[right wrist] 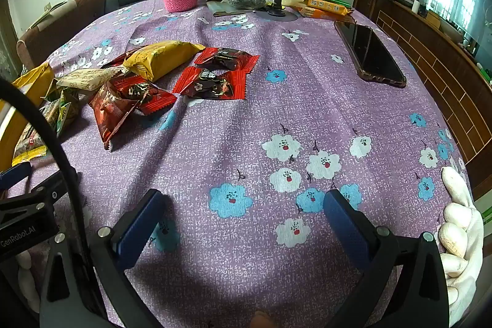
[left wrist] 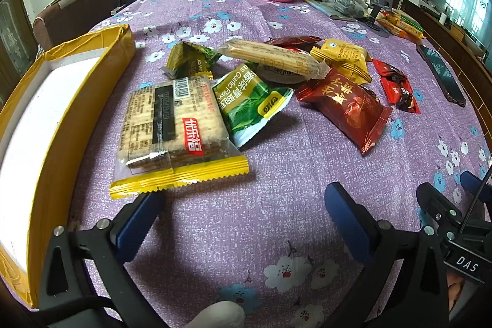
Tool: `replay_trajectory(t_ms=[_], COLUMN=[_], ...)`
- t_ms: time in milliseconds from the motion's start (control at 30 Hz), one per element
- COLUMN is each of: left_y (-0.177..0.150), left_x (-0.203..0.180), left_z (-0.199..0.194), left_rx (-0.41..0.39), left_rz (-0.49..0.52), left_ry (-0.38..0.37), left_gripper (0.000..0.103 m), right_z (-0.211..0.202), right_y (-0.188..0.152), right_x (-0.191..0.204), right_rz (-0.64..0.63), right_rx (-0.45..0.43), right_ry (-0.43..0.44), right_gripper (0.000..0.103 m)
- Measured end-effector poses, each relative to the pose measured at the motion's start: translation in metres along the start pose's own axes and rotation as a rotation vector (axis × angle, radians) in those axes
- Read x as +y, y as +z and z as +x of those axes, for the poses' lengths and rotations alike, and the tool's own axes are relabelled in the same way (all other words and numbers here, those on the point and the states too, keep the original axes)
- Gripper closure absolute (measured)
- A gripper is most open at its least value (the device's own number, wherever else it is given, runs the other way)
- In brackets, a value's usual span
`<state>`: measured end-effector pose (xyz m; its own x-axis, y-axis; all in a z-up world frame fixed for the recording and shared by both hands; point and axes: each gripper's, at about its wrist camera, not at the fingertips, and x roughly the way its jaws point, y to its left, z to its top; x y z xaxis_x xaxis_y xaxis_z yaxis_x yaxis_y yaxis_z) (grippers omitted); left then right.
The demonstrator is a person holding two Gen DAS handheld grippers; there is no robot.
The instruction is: Organize snacks
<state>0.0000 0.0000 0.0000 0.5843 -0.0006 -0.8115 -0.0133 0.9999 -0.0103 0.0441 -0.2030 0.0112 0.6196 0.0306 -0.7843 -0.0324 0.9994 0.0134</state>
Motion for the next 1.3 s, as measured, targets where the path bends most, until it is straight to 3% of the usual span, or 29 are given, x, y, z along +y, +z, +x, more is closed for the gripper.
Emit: replay_trajectory(t_ms=[1067,1300], left_y=[0.0001,0.0041], left_x=[-0.0001,0.0011], left_z=[0.0000,-0.0001], left_rx=[0.001,0.042], left_rz=[-0.004,0.009], left_ry=[0.003,-0.001], left_gripper=[0.000,0.000], right_z=[0.0001,0.0001], right_y=[0.0002,0.0002], right_x=[0.0002,0.0003], right_rz=[0.000,0.000], right_rx=[0.000,0.000], right_ry=[0.000,0.000], right_gripper=[0.000,0.000])
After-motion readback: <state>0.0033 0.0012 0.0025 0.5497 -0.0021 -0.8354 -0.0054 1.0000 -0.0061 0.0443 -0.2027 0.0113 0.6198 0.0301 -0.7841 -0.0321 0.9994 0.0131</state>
